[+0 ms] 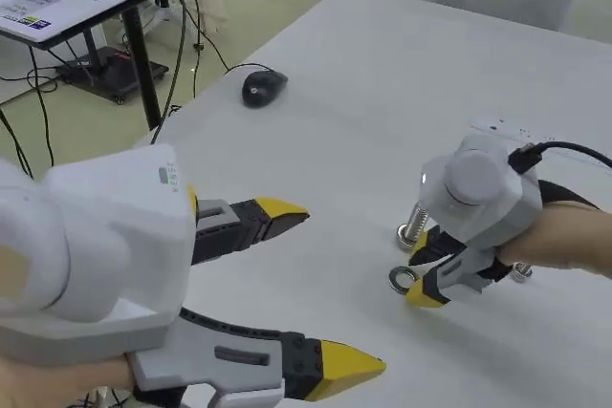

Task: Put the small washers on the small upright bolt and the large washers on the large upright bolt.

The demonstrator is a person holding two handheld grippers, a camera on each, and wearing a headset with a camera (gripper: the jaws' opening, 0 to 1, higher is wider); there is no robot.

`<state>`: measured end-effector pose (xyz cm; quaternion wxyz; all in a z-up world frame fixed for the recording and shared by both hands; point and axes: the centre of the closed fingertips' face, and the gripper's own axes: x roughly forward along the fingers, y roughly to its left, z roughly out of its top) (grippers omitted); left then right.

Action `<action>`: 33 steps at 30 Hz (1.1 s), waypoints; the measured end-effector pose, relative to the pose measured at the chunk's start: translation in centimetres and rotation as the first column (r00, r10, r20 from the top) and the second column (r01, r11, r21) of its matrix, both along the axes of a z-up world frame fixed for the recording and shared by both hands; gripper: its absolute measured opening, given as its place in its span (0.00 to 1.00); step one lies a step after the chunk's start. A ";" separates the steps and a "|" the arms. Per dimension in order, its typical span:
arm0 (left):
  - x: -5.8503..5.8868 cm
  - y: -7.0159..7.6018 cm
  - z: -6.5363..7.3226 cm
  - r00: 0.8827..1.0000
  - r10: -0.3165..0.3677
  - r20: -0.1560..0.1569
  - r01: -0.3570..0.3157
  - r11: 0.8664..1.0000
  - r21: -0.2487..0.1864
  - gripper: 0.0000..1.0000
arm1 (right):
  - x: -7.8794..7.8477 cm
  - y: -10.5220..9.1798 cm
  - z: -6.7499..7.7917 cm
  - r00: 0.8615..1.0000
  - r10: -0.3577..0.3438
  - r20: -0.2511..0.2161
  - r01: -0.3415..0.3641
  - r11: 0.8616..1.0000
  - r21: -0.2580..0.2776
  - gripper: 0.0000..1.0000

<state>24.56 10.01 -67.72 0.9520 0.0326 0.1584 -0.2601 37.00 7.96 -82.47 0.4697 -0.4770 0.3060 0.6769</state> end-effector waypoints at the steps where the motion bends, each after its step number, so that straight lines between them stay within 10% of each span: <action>1: -0.1 0.0 0.0 1.000 0.001 0.000 -0.001 1.000 -0.001 0.74 | 0.0 0.0 -0.1 1.000 -0.009 -0.006 0.009 1.000 -0.004 0.32; 33: 0.2 -0.1 0.0 1.000 0.007 -0.001 -0.007 1.000 0.017 0.74 | 0.0 -0.6 0.6 0.998 -0.059 -0.022 0.058 0.998 -0.013 0.21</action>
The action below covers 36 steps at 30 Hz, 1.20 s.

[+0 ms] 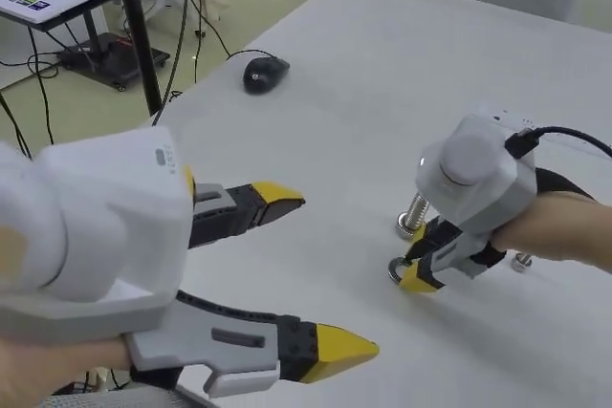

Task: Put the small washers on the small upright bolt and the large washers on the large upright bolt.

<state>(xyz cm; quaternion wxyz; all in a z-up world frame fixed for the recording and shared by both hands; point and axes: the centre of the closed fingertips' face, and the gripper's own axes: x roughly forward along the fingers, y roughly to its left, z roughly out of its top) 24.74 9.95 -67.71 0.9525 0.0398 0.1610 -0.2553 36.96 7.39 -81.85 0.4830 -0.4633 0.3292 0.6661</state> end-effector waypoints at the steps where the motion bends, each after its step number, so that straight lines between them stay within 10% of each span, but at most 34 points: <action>1: 0.0 0.1 0.0 1.000 0.001 0.001 -0.001 1.000 -0.002 0.74 | 0.0 -0.1 0.2 1.000 0.002 0.002 -0.002 1.000 0.002 0.21; 23: 1.3 -0.2 -0.9 0.999 -0.033 -0.014 0.033 0.999 0.020 0.74 | 5.0 0.6 7.7 0.991 -0.009 0.131 0.000 0.998 0.068 0.21; 36: 1.7 0.6 -0.9 1.000 -0.009 -0.009 0.009 1.000 0.001 0.74 | 5.3 2.8 6.2 0.991 0.033 0.127 -0.038 0.999 0.034 0.22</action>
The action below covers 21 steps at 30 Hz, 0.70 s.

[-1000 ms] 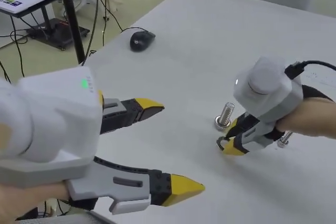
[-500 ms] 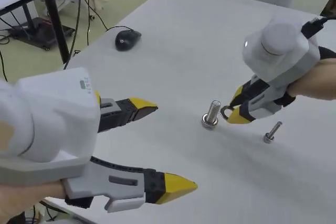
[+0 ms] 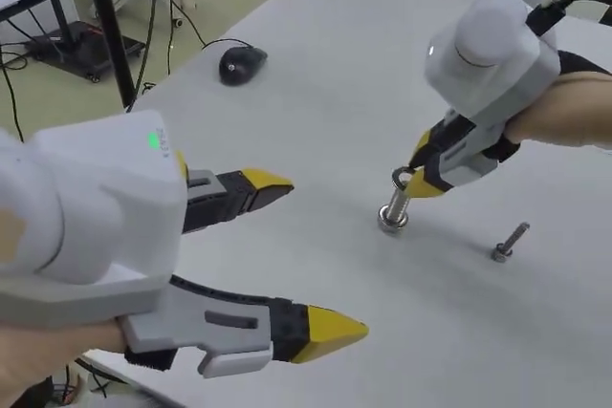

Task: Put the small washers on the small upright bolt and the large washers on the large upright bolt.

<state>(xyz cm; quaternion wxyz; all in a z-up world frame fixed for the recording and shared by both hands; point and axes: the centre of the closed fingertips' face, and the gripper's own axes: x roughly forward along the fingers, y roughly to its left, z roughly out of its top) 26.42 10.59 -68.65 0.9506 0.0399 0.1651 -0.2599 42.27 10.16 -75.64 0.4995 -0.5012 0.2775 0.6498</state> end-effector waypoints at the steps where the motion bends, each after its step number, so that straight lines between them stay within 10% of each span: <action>1: 0.0 0.0 0.0 1.000 -0.001 0.000 0.001 1.000 -0.002 0.74 | 0.0 -0.1 -0.1 1.000 0.001 -0.002 -0.001 1.000 -0.003 0.22; 21: 0.2 -0.4 -0.6 1.000 -0.010 -0.012 0.010 1.000 -0.005 0.75 | 1.0 0.0 -4.4 1.000 -0.018 -0.020 0.017 0.999 -0.048 0.22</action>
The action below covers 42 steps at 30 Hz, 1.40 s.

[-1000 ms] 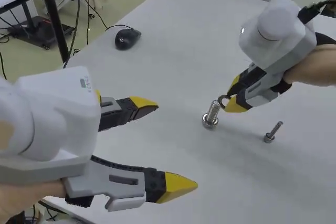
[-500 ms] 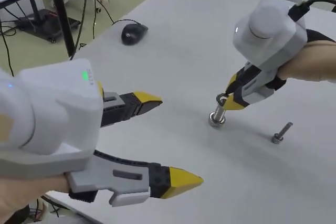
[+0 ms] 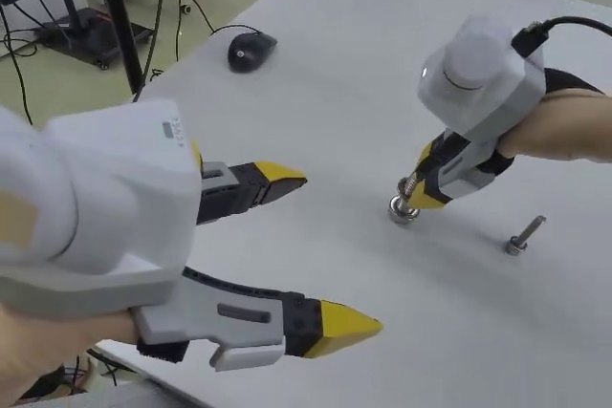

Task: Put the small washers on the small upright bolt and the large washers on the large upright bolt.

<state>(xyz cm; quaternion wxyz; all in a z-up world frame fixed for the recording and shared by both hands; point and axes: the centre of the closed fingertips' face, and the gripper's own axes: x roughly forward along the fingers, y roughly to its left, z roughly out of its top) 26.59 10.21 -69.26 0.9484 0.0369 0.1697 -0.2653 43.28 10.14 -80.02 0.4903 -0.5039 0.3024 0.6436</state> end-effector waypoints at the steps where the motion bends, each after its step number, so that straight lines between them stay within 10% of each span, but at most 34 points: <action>1: 0.0 0.0 0.0 1.000 0.001 -0.002 -0.001 1.000 -0.001 0.75 | 0.1 0.0 -0.3 1.000 -0.002 -0.002 0.002 1.000 -0.001 0.22; 16: 0.1 0.1 -0.2 1.000 -0.003 -0.005 0.003 1.000 0.005 0.75 | 0.1 -0.1 -1.4 1.000 -0.004 -0.007 0.004 1.000 0.021 0.23; 28: 0.1 -0.7 0.1 0.999 -0.036 -0.004 0.036 0.999 0.019 0.75 | -1.9 -2.4 2.3 0.998 -0.069 -0.011 0.070 0.985 0.157 0.25; 37: -0.2 -1.1 1.2 0.998 -0.054 0.016 0.055 0.998 -0.023 0.75 | -5.2 -4.3 6.9 0.993 -0.114 -0.032 0.117 0.902 0.416 0.26; 42: -0.4 -1.9 1.8 0.997 -0.076 0.028 0.077 0.996 -0.044 0.74 | -8.1 -5.6 9.7 0.993 -0.078 -0.093 0.119 0.786 0.607 0.27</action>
